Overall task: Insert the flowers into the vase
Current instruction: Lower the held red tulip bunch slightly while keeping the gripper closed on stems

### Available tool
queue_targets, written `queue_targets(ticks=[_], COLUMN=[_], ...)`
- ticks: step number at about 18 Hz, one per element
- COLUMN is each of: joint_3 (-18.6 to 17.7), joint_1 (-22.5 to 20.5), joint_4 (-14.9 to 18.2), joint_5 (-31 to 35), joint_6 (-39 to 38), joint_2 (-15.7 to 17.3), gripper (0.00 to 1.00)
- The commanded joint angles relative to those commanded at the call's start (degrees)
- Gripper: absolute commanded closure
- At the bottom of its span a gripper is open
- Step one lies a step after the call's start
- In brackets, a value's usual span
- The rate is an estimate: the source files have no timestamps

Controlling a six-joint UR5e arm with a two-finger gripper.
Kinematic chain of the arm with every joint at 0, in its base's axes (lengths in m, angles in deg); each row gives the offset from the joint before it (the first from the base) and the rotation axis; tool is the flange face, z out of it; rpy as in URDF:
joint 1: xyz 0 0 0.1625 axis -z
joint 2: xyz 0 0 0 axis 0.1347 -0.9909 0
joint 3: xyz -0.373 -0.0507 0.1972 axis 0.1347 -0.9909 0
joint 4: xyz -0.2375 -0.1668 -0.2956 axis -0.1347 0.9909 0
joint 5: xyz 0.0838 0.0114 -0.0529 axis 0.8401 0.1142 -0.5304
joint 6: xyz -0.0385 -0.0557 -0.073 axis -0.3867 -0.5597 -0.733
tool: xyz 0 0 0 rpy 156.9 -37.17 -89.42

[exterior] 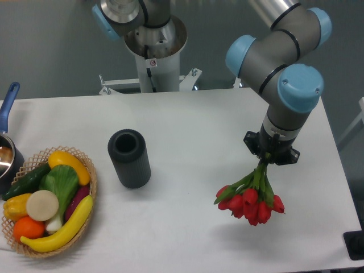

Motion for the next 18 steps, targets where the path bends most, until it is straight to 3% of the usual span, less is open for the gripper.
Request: queue_targets(ticks=[13, 18], joint_3=[-0.6, -1.1], joint_1=[3.0, 2.4], joint_4=[-0.1, -3.4], joint_5=[-3.2, -9.4], joint_6=[-3.4, -3.5], joint_2=[1.0, 1.1], gripper=[0.94, 0.96])
